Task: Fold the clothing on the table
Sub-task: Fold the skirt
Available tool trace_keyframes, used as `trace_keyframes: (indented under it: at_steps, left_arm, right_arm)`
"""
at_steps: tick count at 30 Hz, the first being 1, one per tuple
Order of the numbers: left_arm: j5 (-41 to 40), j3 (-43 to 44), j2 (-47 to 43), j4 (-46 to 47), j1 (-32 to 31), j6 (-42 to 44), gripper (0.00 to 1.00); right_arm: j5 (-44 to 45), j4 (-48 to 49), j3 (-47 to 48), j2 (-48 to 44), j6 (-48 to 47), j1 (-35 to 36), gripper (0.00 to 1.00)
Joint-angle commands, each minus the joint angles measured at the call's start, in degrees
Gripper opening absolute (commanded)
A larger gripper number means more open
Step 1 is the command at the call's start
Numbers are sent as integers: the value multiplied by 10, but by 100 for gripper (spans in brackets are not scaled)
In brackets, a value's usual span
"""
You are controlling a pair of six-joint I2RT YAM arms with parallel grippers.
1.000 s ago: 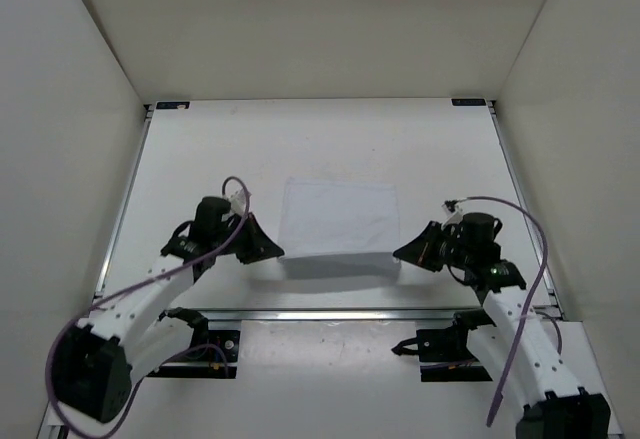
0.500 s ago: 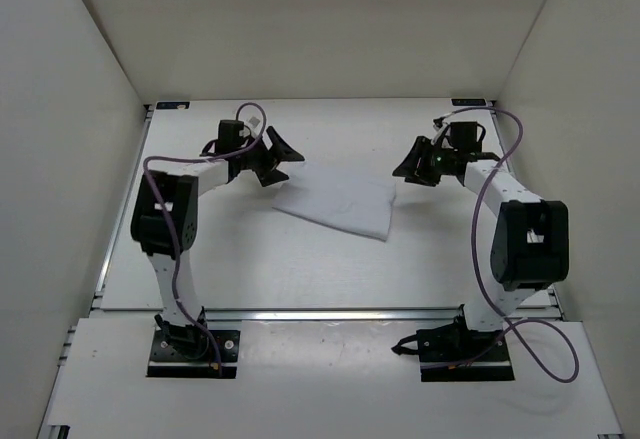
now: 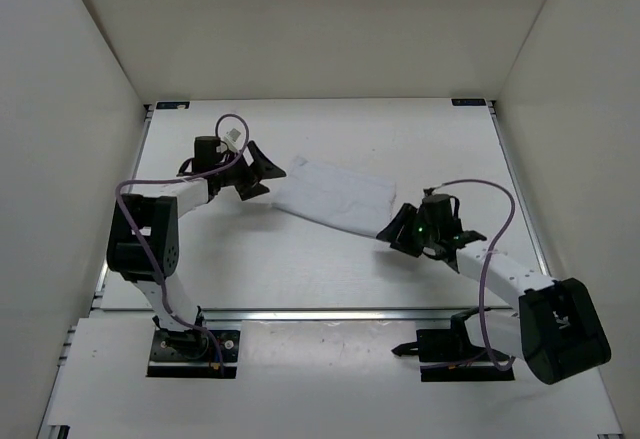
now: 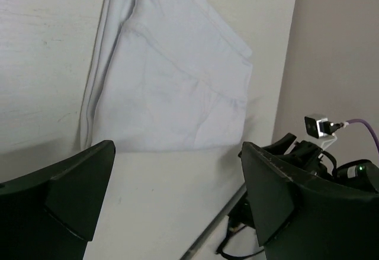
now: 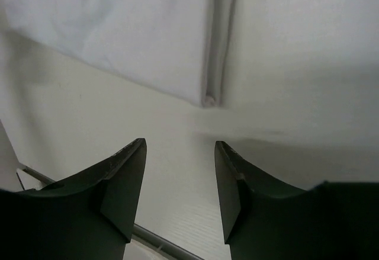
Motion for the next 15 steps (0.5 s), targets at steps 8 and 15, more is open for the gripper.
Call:
trace_keyframes:
  at_steps: [8,15]
  left_arm:
    - [-62,-54,-4,15,-39,45,51]
    - [-162,-59,3,-42,-51,42,38]
  right_arm:
    - [64,188,-76,29,211,26,47]
    - [61,218,-48,115,216,26,15]
